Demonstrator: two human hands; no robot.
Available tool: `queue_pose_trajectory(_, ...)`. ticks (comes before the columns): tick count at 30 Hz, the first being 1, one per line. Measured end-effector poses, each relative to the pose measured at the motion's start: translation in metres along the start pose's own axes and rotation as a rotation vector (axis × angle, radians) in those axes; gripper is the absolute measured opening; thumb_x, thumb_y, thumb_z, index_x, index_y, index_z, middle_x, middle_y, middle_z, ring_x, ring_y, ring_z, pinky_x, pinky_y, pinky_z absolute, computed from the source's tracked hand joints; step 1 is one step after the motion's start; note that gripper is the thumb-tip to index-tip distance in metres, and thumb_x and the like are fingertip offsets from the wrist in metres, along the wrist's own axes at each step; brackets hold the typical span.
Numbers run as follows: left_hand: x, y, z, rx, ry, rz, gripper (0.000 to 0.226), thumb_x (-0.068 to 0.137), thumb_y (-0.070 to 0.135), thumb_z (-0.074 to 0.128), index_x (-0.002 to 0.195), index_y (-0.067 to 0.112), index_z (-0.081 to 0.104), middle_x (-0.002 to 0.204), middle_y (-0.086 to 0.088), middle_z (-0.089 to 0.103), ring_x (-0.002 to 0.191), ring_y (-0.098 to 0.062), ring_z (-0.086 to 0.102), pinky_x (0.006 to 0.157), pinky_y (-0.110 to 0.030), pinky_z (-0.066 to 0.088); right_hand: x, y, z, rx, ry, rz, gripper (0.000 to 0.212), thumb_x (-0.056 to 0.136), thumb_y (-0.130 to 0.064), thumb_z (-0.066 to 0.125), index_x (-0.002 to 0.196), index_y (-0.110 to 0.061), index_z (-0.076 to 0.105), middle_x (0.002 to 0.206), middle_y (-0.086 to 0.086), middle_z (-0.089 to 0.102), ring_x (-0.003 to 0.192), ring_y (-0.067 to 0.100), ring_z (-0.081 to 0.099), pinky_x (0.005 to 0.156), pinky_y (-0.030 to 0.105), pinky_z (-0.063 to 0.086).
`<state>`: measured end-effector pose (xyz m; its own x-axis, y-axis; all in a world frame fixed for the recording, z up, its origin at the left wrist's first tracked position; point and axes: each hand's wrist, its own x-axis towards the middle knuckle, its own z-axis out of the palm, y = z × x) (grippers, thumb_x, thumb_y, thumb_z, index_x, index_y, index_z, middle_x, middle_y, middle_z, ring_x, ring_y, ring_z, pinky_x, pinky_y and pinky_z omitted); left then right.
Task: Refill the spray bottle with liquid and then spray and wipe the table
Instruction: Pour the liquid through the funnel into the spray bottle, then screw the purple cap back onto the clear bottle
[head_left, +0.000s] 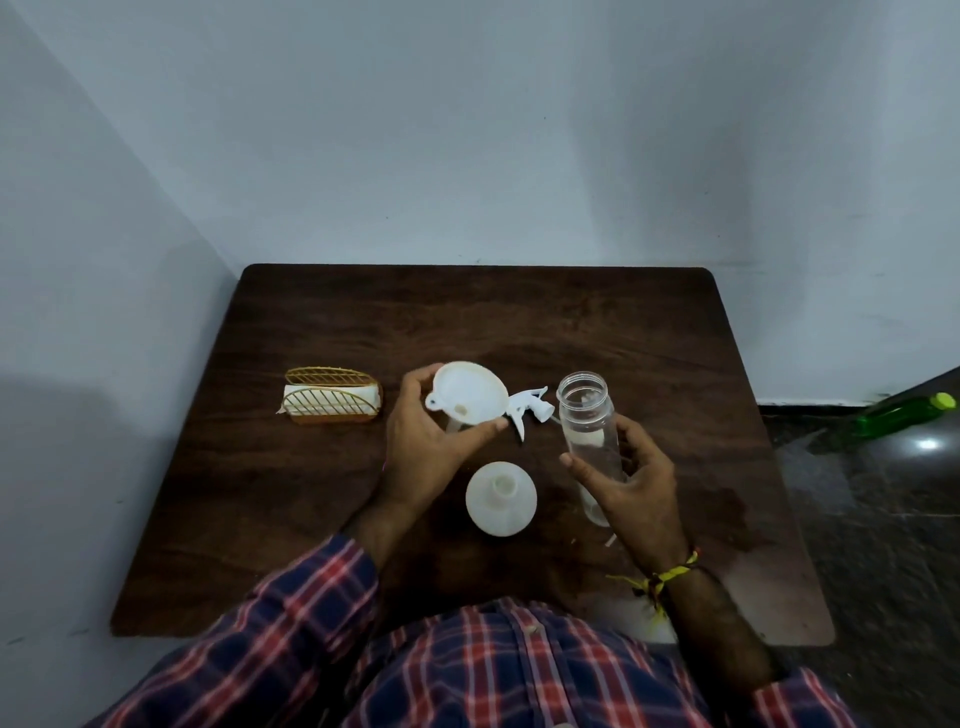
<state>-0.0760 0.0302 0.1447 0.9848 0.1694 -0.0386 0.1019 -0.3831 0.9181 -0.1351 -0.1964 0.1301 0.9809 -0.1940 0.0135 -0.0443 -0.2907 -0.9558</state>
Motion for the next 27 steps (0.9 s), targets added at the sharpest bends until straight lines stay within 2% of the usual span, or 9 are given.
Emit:
queue_pose_trajectory(3,0.030,0.001,0.006,0.040,-0.013,0.001,0.088,0.049,0.048,0.092,0.123,0.032,0.046,0.122,0.009,0.058,0.114,-0.010,0.056,0.090,-0.039,0.056,0.007,-0.003,0.003,-0.001,-0.001,0.015,0.053,0.075,-0.019,0.087,0.122,-0.019,0.064,0.119,-0.003,0.070,0.110,0.018,0.067,0.093,0.050,0.056)
queue_pose_trajectory(7,0.068,-0.002,0.017,0.152,-0.046,0.016,0.086,0.055,0.047,0.091,0.126,0.023,0.049,0.124,0.002,0.058,0.111,-0.012,0.055,0.090,-0.032,0.054,0.022,-0.008,0.009,-0.006,0.010,0.037,0.053,0.074,-0.024,0.088,0.121,-0.021,0.065,0.119,-0.001,0.070,0.110,0.020,0.068,0.092,0.051,0.057)
queue_pose_trajectory(11,0.113,-0.016,0.024,0.281,-0.075,-0.017,0.089,0.054,0.052,0.089,0.128,0.018,0.054,0.124,-0.003,0.059,0.112,-0.019,0.057,0.091,-0.041,0.055,0.040,-0.012,0.013,0.006,0.019,0.051,0.054,0.073,-0.031,0.087,0.121,-0.021,0.065,0.119,-0.001,0.070,0.111,0.019,0.068,0.093,0.049,0.057)
queue_pose_trajectory(13,0.140,-0.021,0.022,0.361,-0.093,-0.048,0.086,0.055,0.050,0.089,0.128,0.017,0.055,0.125,-0.005,0.061,0.114,-0.022,0.057,0.093,-0.041,0.054,0.049,-0.015,0.018,0.009,0.011,0.058,0.052,0.075,-0.025,0.088,0.121,-0.020,0.065,0.119,-0.001,0.070,0.111,0.018,0.068,0.094,0.046,0.057)
queue_pose_trajectory(16,0.181,-0.021,0.018,0.541,-0.131,-0.062,0.078,0.058,0.047,0.089,0.122,0.017,0.057,0.122,-0.005,0.061,0.111,-0.023,0.058,0.088,-0.038,0.052,0.063,-0.018,0.026,0.019,-0.008,0.082,0.051,0.075,-0.015,0.087,0.121,-0.017,0.065,0.118,-0.001,0.071,0.110,0.014,0.068,0.093,0.044,0.057)
queue_pose_trajectory(21,0.246,-0.016,0.022,0.977,-0.273,0.077,0.073,0.066,0.040,0.086,0.123,0.011,0.052,0.124,-0.012,0.056,0.112,-0.027,0.055,0.090,-0.038,0.048,0.090,-0.025,0.046,0.017,-0.068,0.115,0.050,0.075,-0.026,0.087,0.120,-0.022,0.065,0.116,-0.003,0.071,0.108,0.016,0.069,0.092,0.046,0.057)
queue_pose_trajectory(24,0.276,-0.016,0.033,1.136,-0.345,0.139,0.056,0.079,0.030,0.077,0.124,0.007,0.053,0.126,-0.015,0.055,0.115,-0.031,0.053,0.092,-0.040,0.045,0.100,-0.029,0.054,0.051,-0.088,0.132,0.049,0.075,-0.019,0.086,0.119,-0.019,0.066,0.113,-0.002,0.073,0.104,0.014,0.070,0.089,0.038,0.059)
queue_pose_trajectory(27,0.297,-0.025,0.049,1.198,-0.379,0.151,0.040,0.092,0.027,0.062,0.123,0.003,0.056,0.126,-0.018,0.056,0.116,-0.033,0.052,0.091,-0.040,0.044,0.108,-0.024,0.055,0.064,-0.093,0.156,0.048,0.074,-0.014,0.086,0.118,-0.019,0.067,0.113,-0.002,0.073,0.105,0.013,0.070,0.089,0.036,0.058)
